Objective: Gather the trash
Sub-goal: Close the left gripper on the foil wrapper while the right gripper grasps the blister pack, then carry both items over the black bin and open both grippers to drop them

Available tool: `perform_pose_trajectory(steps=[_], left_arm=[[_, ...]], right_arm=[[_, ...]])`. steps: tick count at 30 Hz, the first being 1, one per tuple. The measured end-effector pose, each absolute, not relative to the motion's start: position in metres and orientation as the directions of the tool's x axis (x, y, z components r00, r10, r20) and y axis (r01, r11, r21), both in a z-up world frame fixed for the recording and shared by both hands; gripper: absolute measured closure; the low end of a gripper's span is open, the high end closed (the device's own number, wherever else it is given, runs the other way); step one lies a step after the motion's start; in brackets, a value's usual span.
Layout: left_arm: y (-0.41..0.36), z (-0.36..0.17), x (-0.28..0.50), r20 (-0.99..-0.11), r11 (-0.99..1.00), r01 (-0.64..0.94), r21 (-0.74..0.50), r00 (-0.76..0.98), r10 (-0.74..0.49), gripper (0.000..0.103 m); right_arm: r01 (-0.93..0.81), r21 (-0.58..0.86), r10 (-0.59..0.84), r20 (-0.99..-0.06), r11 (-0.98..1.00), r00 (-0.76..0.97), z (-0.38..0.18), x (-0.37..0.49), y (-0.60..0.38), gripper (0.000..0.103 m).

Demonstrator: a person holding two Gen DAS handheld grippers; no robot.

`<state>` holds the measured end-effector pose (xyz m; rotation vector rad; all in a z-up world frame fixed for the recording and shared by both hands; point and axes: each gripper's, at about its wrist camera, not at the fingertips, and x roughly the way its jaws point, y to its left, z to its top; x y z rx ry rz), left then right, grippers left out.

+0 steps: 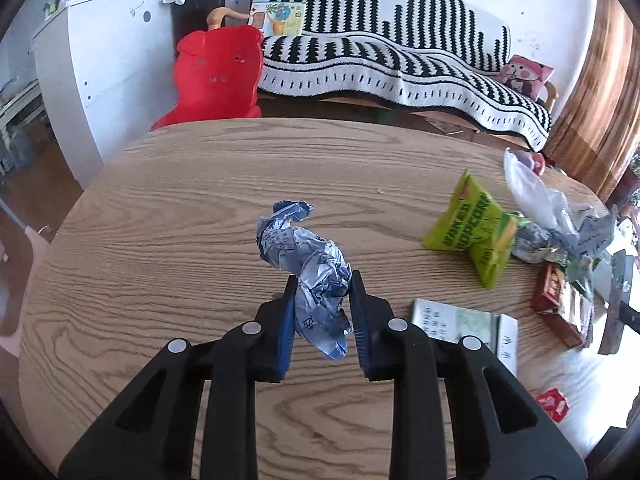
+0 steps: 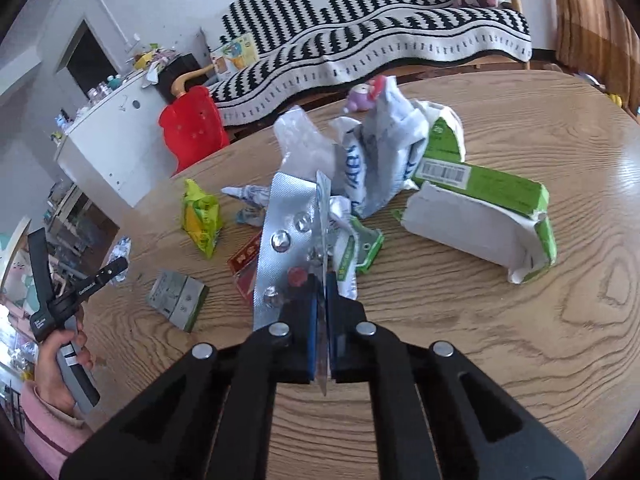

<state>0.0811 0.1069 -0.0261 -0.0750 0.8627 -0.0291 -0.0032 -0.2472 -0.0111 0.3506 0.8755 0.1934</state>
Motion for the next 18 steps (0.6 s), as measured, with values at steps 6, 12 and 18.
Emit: perform_pose_trajectory(steps=[6,12,18], left_arm=[[0.08,-0.006,0.072,-0.724,0.993,0.057,-0.108,0.68,-0.118,0.078],[0.021,0.039,0.038,-0.646,0.969,0.18,-0.167,0.723,-0.246,0.078],[-0.121,0.081,-0.045,-0.616,0.856,0.499,-0.133,0.636,-0.466,0.078]], right_arm=[[-0.03,0.391,0.316,-0.693,0.92,0.648,-0.007,-0.002,-0.253,0.098],[-0.03,0.438,0.319,-0.604,0.898,0.731,0.021,-0.029,-0.28,0.098],[0.051,0.426,0.205,-0.533,0.903,0.821,0.07,-0.13,-0.377,0.098]])
